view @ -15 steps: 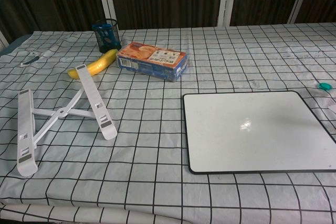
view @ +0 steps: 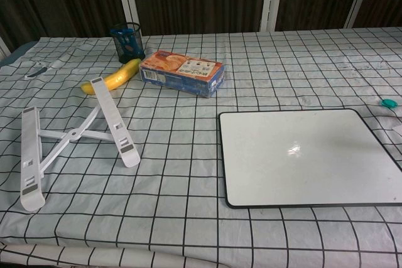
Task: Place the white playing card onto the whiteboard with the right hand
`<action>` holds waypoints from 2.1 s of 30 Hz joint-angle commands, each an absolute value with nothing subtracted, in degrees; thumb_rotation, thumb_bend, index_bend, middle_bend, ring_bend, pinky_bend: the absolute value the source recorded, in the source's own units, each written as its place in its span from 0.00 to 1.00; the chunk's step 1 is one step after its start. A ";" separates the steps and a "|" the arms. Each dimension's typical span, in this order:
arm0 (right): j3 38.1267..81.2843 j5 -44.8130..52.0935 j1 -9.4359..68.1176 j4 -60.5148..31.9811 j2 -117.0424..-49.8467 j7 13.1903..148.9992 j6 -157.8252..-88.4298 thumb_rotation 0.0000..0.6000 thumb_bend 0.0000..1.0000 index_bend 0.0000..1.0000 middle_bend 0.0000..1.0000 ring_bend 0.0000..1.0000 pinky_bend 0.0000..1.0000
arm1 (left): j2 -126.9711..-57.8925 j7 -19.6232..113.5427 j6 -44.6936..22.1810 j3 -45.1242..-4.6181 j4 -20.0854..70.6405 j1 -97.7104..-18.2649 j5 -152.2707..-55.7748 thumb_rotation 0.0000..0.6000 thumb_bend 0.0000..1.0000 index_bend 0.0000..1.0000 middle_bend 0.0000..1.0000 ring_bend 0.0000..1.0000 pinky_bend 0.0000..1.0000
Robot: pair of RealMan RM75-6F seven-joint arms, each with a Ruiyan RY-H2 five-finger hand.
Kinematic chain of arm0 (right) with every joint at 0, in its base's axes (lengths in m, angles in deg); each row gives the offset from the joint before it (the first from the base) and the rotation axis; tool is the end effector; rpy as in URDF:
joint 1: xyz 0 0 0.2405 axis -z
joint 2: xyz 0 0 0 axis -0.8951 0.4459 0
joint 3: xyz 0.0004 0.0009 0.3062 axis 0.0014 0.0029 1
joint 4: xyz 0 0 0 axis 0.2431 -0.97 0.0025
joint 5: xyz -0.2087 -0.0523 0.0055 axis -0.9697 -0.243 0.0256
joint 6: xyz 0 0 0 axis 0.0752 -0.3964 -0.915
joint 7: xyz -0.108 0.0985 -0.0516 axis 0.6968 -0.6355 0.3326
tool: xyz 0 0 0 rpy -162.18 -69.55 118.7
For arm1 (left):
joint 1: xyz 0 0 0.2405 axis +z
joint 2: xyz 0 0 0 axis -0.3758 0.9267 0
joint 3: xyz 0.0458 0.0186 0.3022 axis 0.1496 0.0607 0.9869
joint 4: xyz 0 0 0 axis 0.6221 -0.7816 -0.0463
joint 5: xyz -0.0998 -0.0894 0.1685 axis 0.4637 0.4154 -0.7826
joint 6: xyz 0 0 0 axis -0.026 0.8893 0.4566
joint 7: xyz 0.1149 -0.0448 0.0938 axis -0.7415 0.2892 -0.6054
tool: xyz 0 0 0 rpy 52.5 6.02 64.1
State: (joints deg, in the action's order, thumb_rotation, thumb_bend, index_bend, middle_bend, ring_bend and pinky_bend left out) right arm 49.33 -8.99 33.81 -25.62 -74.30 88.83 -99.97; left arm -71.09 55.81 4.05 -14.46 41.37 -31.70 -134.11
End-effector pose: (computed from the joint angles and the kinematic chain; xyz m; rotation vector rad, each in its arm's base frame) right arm -0.4203 -0.3520 0.0977 1.8331 -0.8915 0.2289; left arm -0.3602 0.2061 0.1669 -1.5839 -0.9870 -0.9024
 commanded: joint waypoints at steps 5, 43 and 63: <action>49.37 -9.00 33.50 -27.89 -75.61 87.69 -99.43 1.00 0.22 0.29 0.00 0.00 0.00 | -70.98 55.91 4.00 -14.57 41.60 -31.60 -133.62 1.00 0.36 0.00 0.00 0.00 0.00; 49.42 -8.27 34.30 -29.12 -77.33 89.10 -101.24 1.00 0.22 0.57 0.00 0.00 0.00 | -70.55 56.60 3.90 -14.53 41.77 -31.54 -133.65 1.00 0.36 0.00 0.00 0.00 0.00; 52.56 -11.32 33.24 -13.93 -71.37 91.65 -109.19 1.00 0.22 0.56 0.00 0.00 0.00 | -70.43 56.81 3.12 -14.67 42.04 -32.06 -133.56 1.00 0.36 0.00 0.00 0.00 0.00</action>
